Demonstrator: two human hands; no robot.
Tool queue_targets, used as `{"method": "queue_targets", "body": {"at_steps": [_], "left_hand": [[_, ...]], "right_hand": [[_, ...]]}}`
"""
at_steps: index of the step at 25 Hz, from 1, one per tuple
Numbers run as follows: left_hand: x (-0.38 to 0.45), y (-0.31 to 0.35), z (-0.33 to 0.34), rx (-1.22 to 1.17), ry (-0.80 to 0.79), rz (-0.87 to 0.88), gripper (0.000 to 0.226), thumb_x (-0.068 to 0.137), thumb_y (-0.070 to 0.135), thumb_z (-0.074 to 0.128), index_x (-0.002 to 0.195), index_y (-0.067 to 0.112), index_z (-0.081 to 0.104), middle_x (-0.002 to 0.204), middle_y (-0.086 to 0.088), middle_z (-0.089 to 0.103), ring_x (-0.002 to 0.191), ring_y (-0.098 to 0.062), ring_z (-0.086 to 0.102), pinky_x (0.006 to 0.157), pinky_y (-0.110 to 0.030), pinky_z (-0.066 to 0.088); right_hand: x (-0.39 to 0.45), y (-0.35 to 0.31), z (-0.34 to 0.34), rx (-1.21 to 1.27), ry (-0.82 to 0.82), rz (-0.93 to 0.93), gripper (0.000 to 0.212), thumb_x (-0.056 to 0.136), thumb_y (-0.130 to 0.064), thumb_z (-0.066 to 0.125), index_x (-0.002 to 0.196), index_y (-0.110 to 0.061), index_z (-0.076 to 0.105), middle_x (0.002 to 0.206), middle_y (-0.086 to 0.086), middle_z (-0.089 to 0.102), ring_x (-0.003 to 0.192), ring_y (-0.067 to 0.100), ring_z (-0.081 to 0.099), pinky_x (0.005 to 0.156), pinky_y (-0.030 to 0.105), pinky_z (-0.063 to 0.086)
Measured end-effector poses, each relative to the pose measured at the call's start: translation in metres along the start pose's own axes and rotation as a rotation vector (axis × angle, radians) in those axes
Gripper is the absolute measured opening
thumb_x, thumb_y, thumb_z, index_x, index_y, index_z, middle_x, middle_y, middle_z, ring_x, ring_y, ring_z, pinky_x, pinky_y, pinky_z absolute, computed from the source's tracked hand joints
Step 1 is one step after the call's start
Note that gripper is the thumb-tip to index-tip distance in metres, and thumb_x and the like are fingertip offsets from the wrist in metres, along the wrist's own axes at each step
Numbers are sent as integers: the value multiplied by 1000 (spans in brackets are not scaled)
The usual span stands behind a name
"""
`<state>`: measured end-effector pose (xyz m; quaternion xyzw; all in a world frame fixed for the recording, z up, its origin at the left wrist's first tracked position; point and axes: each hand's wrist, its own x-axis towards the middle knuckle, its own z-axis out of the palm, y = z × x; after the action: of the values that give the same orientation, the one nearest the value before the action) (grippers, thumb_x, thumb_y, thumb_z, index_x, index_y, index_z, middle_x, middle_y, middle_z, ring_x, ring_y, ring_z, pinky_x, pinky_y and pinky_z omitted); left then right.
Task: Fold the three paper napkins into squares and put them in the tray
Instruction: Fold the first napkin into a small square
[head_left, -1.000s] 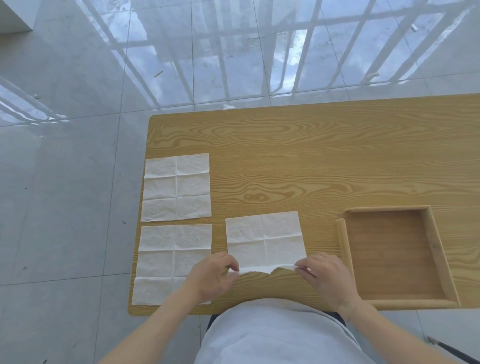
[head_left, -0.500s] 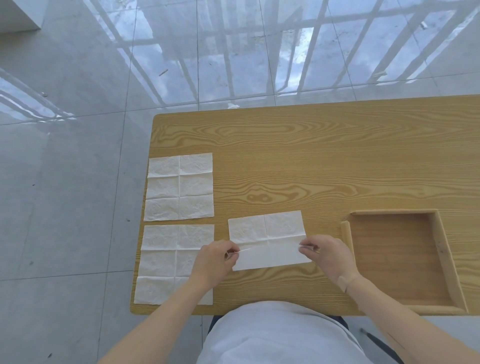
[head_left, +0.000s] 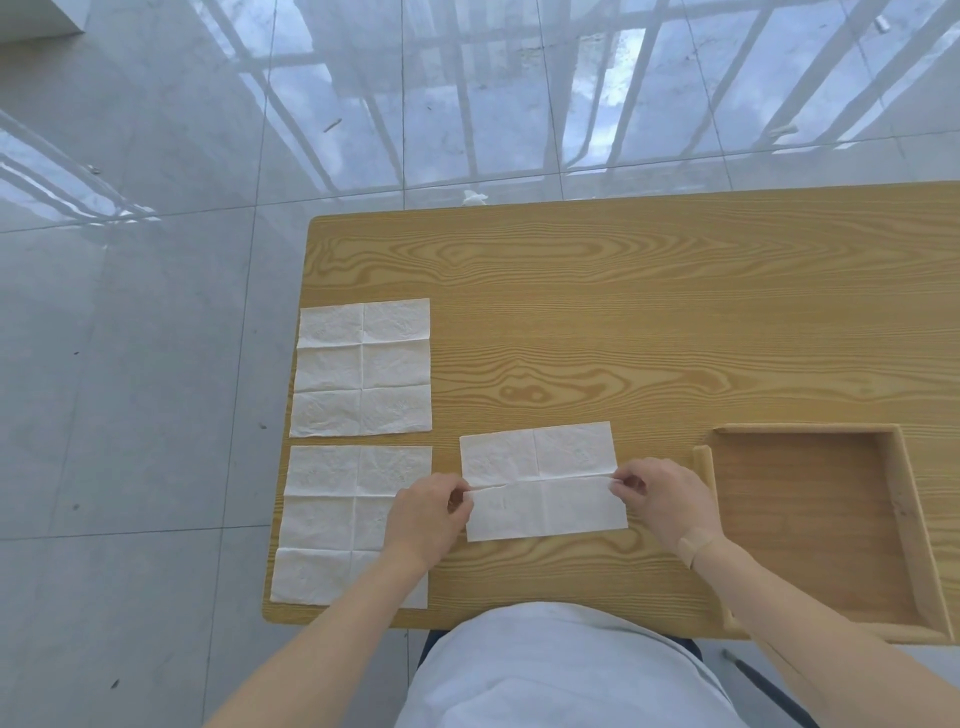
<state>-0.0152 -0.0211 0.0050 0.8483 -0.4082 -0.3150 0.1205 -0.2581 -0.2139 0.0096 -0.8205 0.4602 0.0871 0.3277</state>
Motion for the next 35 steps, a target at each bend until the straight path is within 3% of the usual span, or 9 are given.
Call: {"method": "queue_targets", "body": {"at_steps": [8, 15, 25, 35], "left_hand": [[0, -3, 0, 75, 92, -30, 1, 88, 28, 64, 89, 28, 64, 83, 14, 64, 81, -10, 59, 78, -34, 41], [6, 1, 1, 272, 136, 171, 22, 80, 33, 77, 100, 25, 71, 98, 6, 67, 92, -19, 60, 81, -39, 41], [11, 10, 4, 248, 105, 174, 8, 87, 30, 68, 94, 27, 70, 95, 9, 65, 91, -16, 57, 85, -36, 34], [14, 16, -1, 211, 155, 202, 3, 86, 24, 70, 84, 26, 69, 86, 10, 64, 85, -16, 57, 81, -34, 36]], "right_hand": [[-1, 3, 3, -137, 100, -32, 7, 87, -31, 68, 89, -25, 67, 74, -10, 64, 72, 18, 56, 64, 38, 46], [0, -2, 5, -254, 158, -248, 35, 73, -25, 82, 106, -22, 71, 103, -2, 68, 98, 27, 60, 74, 41, 48], [3, -6, 6, -206, 119, -206, 7, 81, -22, 75, 87, -19, 72, 92, -4, 67, 89, 24, 59, 71, 35, 43], [3, -8, -7, -175, 124, -192, 4, 83, -20, 72, 81, -20, 69, 81, -6, 66, 84, 22, 57, 68, 33, 41]]}}
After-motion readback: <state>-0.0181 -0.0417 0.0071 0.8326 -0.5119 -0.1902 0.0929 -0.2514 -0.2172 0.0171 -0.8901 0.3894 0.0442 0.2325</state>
